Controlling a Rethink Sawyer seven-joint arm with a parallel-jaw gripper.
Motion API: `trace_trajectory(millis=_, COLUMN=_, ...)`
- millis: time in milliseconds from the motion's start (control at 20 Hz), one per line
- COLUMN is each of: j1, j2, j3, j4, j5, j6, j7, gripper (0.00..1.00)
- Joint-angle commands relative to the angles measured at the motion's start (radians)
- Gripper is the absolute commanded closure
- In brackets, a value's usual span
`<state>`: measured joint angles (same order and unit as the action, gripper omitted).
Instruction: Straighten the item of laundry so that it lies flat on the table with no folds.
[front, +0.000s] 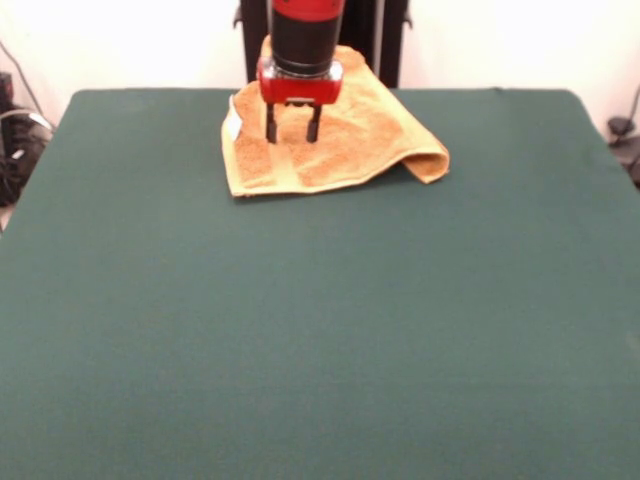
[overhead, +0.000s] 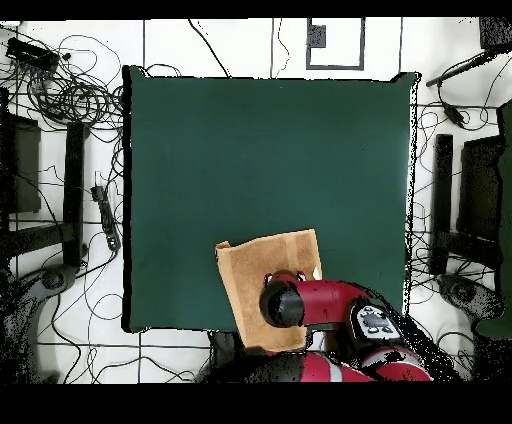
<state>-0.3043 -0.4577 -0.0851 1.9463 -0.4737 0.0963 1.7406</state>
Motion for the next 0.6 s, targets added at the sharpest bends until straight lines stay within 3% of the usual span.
trace_trajectory(millis=50, j1=0.037, j2=0.261, j3=0.010, j4=-0.184, j5=-0.009, j6=-0.153, j7=0.134, gripper=0.00)
trace_trajectory(millis=600, j1=0.013, j2=0.271, j3=0.024, j4=-0.233, j5=-0.002, j6=-0.134, j7=0.102, gripper=0.00)
